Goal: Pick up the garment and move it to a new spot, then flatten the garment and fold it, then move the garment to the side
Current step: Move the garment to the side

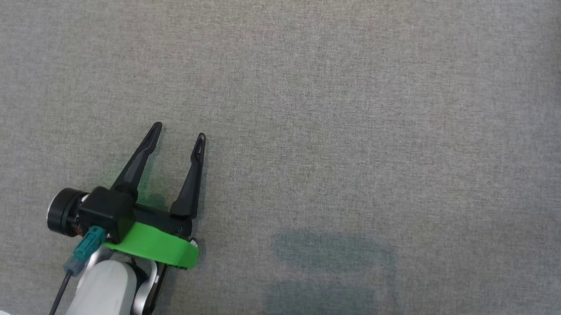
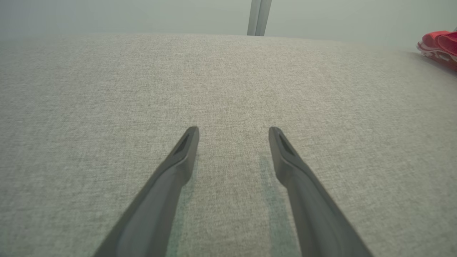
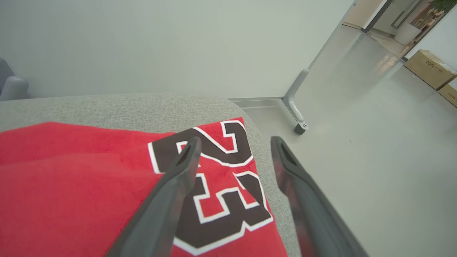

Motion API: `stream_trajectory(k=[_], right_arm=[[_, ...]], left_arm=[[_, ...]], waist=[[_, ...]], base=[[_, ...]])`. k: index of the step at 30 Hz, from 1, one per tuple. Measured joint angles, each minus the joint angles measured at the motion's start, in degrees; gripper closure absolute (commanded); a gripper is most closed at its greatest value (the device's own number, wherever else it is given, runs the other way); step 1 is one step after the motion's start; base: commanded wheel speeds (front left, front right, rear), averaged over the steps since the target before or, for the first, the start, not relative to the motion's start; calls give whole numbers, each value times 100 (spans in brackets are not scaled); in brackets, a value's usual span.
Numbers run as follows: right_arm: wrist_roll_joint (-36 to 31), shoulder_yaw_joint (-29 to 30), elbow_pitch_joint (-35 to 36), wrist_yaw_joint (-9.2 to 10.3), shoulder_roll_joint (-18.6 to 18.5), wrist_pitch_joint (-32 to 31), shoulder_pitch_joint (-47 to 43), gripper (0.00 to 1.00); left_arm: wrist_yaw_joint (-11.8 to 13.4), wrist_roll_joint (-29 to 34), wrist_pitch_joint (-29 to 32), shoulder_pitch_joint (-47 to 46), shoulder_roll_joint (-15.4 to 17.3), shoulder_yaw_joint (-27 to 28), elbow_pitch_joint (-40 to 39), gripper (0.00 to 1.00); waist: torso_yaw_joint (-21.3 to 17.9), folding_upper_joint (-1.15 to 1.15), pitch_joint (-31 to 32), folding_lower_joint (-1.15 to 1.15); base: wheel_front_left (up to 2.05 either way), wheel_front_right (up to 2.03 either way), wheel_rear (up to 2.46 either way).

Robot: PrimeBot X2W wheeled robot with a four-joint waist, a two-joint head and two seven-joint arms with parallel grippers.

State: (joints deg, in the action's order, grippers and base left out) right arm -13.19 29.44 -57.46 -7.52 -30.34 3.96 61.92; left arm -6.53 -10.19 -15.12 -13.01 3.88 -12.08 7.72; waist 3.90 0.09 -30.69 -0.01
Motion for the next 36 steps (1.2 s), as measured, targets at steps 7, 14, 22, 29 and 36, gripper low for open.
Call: stream_trajectory(k=[7,14,22,29,36], right_arm=[[-347,138,-309,0,168,493,131,0],[-345,-69,-602,1,297,907,302,0],[278,-878,-468,1,754,1087,230,0],[1298,-1885,576,0,1204,1104,-751,0],[2499,-2509,1939,1,1556,1109,-2450,0]], left_arm=[[1,0,-1,-5,-3,-3,16,0],[2,-8,-1,-1,-13,35,-45,0],[88,-287,-1,112,-67,250,-123,0],[359,-592,0,326,-93,491,-19,0],[578,-740,-1,619,-101,659,145,0]], waist=[[-28,0,97,0],[-99,0,366,0],[-168,0,888,0],[-212,0,1492,0],[-197,0,2203,0]], base=[[0,0,0],[0,0,0],[0,0,0],[0,0,0],[0,0,0]])
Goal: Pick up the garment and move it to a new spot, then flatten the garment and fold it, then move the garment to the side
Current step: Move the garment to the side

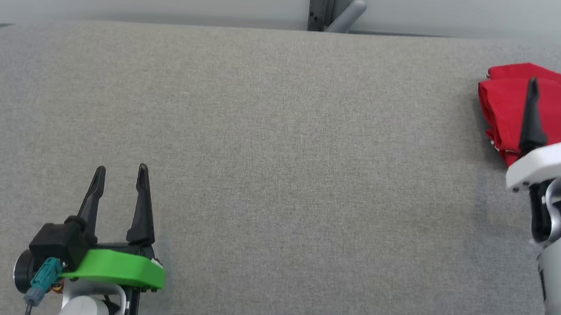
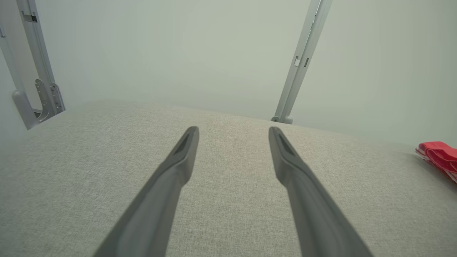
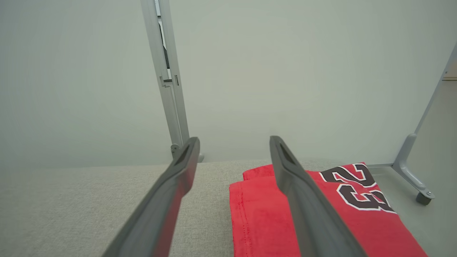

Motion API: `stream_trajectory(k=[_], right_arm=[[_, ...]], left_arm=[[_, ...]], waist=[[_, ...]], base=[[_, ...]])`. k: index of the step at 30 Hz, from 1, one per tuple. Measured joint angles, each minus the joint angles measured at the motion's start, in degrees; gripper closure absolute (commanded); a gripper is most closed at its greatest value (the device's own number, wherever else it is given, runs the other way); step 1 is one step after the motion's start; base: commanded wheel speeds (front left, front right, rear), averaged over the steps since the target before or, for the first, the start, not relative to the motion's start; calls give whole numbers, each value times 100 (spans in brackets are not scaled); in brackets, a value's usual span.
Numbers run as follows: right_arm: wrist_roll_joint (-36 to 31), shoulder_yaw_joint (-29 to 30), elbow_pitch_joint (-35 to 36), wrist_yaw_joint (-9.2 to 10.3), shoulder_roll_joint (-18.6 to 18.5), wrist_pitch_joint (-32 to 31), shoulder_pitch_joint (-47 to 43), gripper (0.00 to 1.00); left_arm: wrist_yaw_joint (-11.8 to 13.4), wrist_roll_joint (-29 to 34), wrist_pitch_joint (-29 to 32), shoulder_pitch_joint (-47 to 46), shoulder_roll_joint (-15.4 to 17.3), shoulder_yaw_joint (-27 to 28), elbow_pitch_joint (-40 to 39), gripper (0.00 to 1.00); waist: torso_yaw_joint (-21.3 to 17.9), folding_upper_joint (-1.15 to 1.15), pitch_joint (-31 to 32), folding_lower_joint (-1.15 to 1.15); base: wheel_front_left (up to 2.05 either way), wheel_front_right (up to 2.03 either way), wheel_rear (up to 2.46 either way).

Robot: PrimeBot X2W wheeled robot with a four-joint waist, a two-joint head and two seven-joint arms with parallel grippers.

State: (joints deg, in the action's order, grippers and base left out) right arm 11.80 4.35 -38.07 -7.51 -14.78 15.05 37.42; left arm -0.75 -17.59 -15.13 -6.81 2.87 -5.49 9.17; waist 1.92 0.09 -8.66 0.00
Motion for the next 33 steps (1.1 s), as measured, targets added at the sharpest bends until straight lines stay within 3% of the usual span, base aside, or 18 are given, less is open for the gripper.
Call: stream_trajectory(k=[12,19,33], right_arm=[[243,-272,2000,0,951,-19,-2325,0],[188,-379,2676,0,1184,-33,-3279,0],[571,-804,2691,0,1193,-31,-3578,0]], left_arm=[[18,207,0,496,13,229,378,0],[-124,179,1,525,11,137,620,0],[-155,133,1,469,3,-99,720,0]], waist=[[149,0,705,0],[190,0,910,0],[136,0,939,0]], base=[[0,0,0],[0,0,0],[0,0,0]])
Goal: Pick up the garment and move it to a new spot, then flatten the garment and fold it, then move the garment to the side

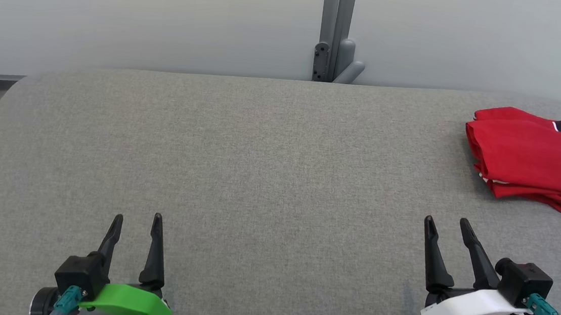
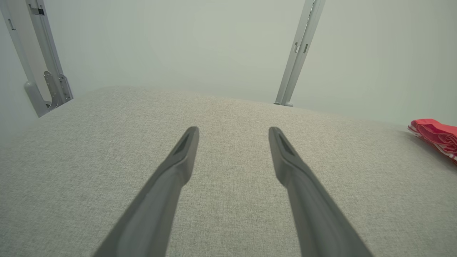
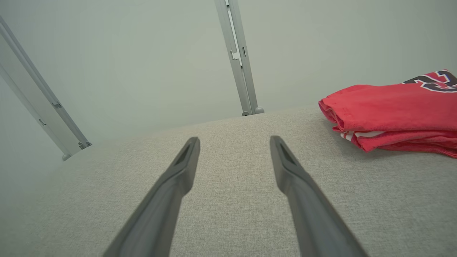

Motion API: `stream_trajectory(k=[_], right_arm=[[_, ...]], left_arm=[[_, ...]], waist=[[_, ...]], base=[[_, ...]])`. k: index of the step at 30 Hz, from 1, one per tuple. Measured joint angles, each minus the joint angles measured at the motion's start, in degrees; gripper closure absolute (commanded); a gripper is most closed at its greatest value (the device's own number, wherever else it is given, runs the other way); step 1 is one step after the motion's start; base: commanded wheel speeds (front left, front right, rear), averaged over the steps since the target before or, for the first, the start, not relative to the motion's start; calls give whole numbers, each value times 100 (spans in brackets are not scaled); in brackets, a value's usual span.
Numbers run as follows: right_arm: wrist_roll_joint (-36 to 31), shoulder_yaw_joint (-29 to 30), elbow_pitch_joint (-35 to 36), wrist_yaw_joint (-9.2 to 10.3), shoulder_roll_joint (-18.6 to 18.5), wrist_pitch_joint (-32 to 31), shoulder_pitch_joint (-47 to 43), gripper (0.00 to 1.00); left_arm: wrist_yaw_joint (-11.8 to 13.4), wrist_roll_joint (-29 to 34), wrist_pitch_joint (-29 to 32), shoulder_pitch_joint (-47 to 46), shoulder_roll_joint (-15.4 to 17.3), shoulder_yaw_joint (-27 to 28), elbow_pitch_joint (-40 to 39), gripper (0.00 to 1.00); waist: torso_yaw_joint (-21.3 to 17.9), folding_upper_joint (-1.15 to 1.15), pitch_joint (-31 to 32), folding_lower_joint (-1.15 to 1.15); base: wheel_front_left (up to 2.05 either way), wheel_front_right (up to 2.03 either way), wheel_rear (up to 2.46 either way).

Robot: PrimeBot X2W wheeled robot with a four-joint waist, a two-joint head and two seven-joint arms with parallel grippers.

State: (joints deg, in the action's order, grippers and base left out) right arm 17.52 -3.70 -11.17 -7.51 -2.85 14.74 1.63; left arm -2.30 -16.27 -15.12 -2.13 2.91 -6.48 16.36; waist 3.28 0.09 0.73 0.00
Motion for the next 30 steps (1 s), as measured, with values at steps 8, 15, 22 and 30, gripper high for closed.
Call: stream_trajectory(k=[8,15,22,30], right_arm=[[-49,-19,-31,0,-1,7,11,0],[-11,-54,-167,0,16,-4,-43,100],[387,-15,-325,0,33,-102,-155,100],[1178,107,-323,0,25,-270,-138,100]], left_arm=[[37,-34,0,-58,-1,-56,27,0],[36,-83,1,23,-8,-87,152,100],[27,-474,159,140,-16,-43,352,100],[-24,-1256,400,37,-18,78,380,100]], waist=[[36,0,-9,0],[55,0,-11,0],[41,0,-14,0],[16,0,-20,0]], base=[[0,0,0],[0,0,0],[0,0,0],[0,0,0]])
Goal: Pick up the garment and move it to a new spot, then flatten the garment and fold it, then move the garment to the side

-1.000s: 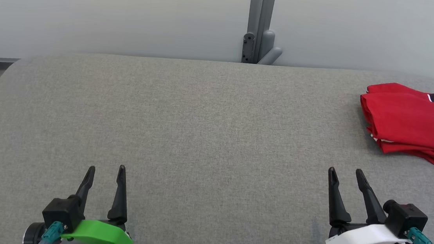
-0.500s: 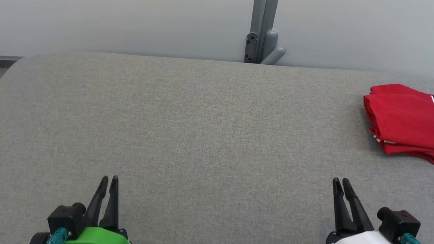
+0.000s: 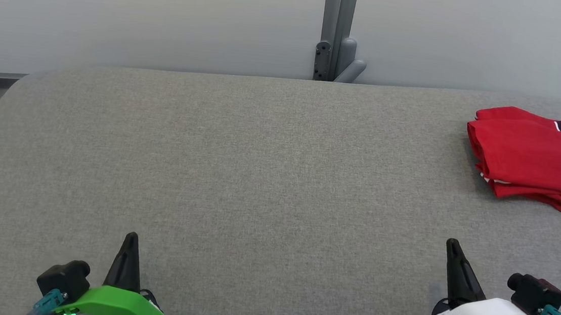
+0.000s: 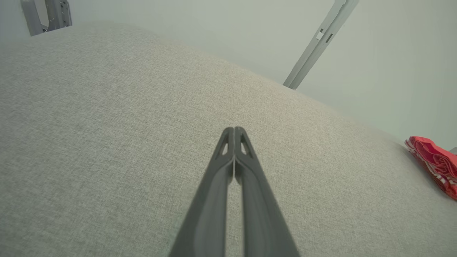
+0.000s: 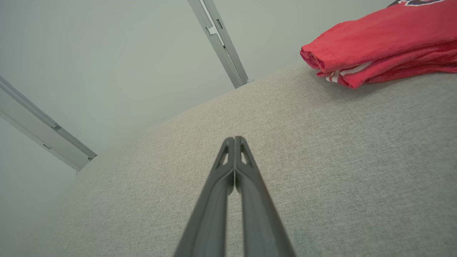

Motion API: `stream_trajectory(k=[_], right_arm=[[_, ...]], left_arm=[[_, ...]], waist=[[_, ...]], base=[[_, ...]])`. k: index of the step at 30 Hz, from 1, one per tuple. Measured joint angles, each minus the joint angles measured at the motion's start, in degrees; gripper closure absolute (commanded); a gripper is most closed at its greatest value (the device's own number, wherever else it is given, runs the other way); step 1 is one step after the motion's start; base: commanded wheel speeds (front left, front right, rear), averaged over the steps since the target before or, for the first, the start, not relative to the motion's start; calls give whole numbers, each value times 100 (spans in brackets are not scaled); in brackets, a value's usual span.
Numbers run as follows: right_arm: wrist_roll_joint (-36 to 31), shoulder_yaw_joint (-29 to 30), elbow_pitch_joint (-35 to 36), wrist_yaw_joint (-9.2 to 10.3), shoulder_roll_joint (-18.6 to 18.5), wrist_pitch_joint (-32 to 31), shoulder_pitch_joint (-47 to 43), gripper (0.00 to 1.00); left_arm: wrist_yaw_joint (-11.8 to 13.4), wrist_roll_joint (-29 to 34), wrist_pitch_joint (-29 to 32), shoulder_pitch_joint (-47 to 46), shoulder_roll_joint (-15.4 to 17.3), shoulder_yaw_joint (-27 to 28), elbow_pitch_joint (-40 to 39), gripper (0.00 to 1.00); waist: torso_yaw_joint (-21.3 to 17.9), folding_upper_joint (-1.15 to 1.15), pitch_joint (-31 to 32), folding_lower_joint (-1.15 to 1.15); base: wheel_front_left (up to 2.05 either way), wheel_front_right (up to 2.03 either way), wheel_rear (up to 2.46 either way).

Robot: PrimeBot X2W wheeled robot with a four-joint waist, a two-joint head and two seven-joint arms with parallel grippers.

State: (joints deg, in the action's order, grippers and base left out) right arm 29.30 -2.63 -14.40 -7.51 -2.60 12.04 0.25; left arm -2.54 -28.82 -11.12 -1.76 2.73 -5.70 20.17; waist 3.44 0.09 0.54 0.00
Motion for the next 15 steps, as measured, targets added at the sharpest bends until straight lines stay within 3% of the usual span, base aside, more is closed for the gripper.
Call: stream_trajectory(k=[15], right_arm=[[1308,202,9,0,-23,-299,68,100]], left_arm=[[-103,-1255,396,-250,-1,192,42,100]], waist=[[-46,0,-10,0]], base=[[0,0,0]])
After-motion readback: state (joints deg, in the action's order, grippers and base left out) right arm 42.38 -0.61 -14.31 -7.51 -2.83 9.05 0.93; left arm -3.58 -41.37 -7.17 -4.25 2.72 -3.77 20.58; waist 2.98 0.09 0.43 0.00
